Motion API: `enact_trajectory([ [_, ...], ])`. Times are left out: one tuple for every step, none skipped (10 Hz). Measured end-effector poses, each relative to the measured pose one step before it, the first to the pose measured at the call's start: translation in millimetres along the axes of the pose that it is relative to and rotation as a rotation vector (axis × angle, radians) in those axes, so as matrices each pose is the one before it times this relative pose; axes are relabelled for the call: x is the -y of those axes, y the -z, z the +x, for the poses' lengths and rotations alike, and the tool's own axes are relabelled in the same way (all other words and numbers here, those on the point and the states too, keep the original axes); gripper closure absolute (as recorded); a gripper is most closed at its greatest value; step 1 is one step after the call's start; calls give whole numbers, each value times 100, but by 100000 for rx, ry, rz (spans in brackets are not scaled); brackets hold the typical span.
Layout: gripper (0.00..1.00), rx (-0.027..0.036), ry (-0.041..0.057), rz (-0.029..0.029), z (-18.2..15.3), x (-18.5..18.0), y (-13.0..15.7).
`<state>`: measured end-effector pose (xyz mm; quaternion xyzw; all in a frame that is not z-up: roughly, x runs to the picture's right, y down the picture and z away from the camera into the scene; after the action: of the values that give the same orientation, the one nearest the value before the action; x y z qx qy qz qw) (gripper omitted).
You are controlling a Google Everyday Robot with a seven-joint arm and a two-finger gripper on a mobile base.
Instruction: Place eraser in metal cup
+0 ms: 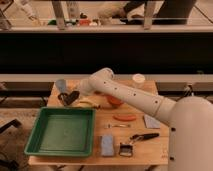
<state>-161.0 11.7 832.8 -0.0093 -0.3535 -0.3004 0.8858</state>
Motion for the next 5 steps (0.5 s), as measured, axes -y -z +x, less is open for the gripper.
enact_trajectory([
  [55,-469,-638,684,510,-753,1038],
  [47,147,-53,380,92,-479,644],
  [35,279,-200,531,172,-377,527],
  [25,841,78,235,-264,13,-36],
  [21,789,-1,150,-262,125,-332],
])
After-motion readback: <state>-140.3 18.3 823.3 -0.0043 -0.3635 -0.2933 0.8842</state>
